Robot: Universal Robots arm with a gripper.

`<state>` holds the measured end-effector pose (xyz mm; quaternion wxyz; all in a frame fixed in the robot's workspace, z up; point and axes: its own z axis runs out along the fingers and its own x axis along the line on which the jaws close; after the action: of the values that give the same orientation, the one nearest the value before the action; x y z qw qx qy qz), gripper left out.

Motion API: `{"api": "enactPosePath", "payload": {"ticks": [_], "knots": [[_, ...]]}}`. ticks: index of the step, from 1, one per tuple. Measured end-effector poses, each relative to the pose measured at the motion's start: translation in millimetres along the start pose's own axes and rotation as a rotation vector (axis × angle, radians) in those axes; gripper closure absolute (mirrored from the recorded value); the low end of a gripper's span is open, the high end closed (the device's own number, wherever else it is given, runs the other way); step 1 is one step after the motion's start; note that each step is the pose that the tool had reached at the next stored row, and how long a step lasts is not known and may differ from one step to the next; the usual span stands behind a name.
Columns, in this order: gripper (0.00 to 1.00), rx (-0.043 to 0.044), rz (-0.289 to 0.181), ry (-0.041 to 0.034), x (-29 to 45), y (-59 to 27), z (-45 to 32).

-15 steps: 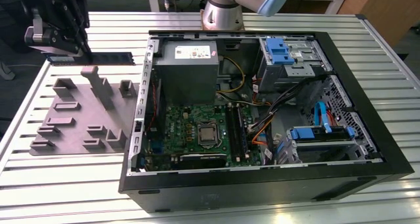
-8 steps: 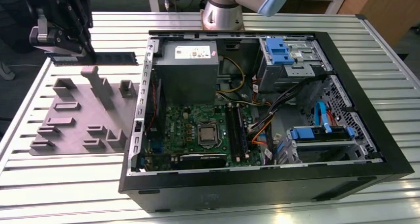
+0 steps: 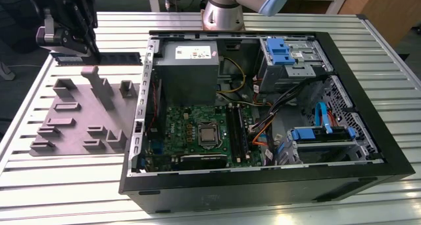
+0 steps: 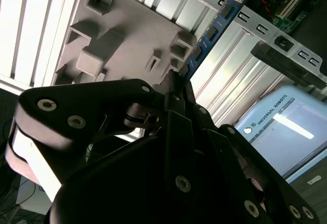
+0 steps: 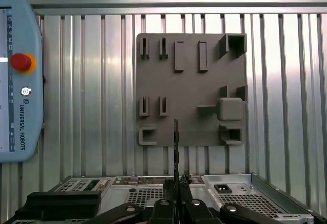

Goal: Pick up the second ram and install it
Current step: 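Pick up the second ram and move it above second insertion slot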

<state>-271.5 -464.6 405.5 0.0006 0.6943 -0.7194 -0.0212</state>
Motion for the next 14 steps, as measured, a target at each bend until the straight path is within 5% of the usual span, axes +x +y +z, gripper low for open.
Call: {"api": "enactPosePath", "payload": {"ticks": [14], "knots": [[0.86,-0.0001,0.000,0.0001,-0.5,-13.3,-0.5]]}}
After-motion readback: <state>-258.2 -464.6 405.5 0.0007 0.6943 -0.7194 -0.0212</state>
